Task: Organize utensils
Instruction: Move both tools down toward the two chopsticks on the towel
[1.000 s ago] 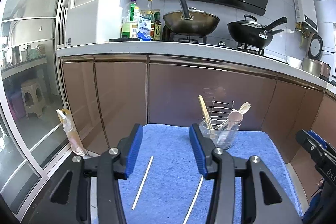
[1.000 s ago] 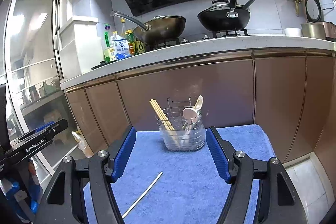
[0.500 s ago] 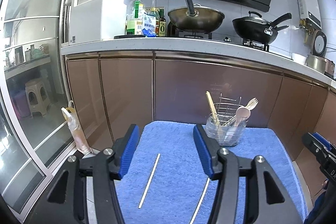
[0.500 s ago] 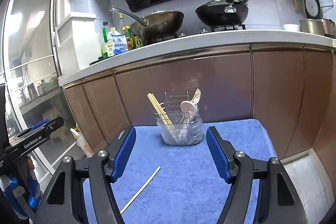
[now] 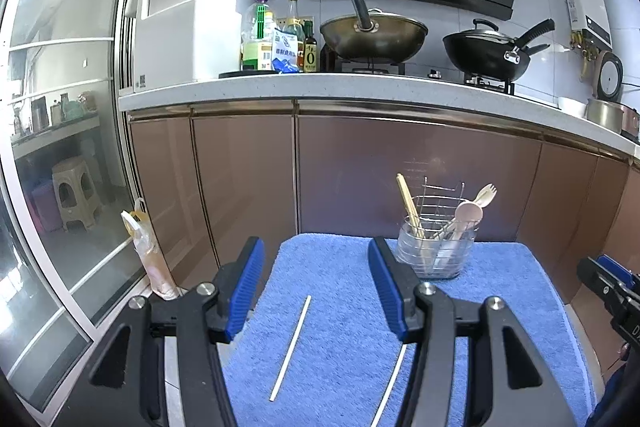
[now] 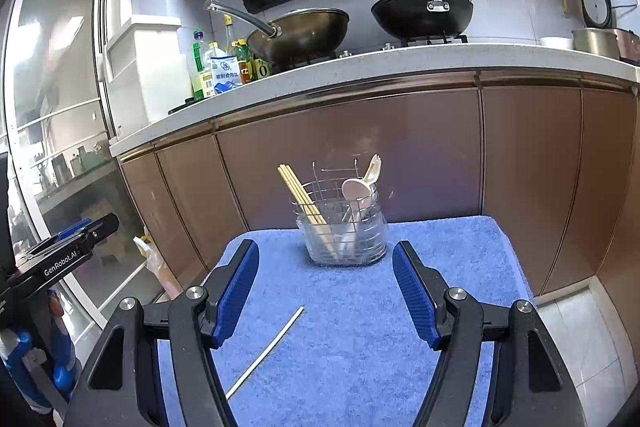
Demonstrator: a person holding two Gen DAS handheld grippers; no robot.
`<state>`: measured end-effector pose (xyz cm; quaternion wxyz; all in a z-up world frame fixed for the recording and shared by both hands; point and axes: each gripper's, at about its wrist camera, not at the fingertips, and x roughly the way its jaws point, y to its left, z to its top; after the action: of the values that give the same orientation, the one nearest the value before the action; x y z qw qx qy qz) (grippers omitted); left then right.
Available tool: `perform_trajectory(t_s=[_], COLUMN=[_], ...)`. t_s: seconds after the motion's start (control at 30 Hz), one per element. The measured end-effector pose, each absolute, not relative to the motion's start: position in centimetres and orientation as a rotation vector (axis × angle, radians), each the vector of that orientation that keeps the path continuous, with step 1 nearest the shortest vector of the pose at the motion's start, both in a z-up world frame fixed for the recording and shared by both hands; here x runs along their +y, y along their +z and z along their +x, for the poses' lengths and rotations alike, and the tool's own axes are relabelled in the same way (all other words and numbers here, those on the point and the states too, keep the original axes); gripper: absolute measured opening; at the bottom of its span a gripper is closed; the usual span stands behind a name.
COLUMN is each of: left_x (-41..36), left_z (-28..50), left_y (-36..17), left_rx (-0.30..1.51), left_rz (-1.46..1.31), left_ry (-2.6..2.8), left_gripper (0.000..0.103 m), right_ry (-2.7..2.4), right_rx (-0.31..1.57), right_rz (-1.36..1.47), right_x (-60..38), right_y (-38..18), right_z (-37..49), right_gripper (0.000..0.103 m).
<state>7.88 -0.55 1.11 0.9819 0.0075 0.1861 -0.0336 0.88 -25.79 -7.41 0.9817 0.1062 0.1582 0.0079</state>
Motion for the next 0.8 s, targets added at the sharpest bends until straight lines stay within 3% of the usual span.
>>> perform_trajectory(t_s=[0.8], left_x=[-0.1], left_z=[11.4], left_y=[-1.6], left_rx=[0.439], left_rz=[0.066], left_ry=[-0.067], left_gripper=[0.052], right_ry=[0.028], right_rx=[0.432], right_rz=[0.18], right_x=[-24.4], right_y=[-10.0], right_z=[4.5], right_gripper=[0.069])
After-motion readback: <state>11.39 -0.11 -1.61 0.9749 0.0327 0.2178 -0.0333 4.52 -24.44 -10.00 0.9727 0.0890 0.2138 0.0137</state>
